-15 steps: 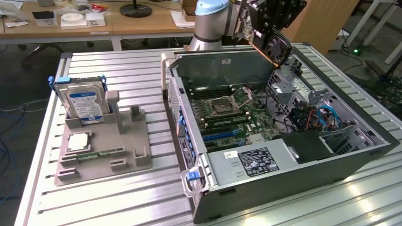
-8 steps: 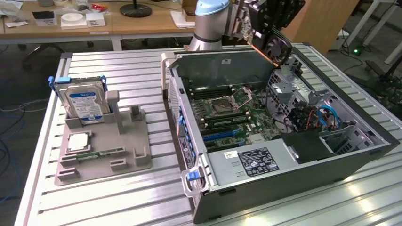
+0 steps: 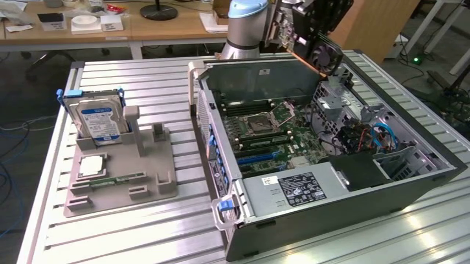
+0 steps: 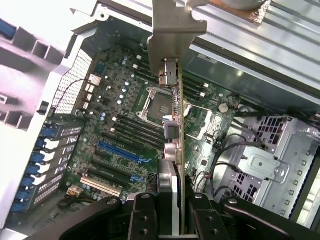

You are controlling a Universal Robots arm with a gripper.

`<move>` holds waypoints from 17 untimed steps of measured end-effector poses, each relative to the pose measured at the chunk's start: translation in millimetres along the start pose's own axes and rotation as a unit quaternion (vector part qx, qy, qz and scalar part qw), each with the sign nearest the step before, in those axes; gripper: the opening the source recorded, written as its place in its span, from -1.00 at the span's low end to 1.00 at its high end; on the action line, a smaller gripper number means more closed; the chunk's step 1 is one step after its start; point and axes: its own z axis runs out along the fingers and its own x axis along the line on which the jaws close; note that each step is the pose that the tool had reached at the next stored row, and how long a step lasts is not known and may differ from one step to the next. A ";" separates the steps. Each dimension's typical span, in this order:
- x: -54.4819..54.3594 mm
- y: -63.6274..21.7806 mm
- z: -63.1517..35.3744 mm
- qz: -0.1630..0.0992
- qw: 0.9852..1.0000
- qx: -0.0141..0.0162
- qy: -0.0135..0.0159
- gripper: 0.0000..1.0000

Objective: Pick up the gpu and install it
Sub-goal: 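Insert the gpu into the slot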

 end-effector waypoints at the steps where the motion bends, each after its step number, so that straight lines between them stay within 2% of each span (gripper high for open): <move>1: 0.0 0.0 0.0 -0.007 1.000 0.000 0.000 -0.44; 5: 0.0 0.0 0.0 -0.034 0.999 -0.001 0.002 -0.44; 9: 0.2 0.1 0.0 -0.059 0.998 -0.001 0.003 -0.44; 13: 0.2 0.1 0.0 -0.082 0.997 -0.001 0.005 -0.44; 17: 0.2 0.1 0.0 -0.106 0.994 -0.002 0.006 -0.44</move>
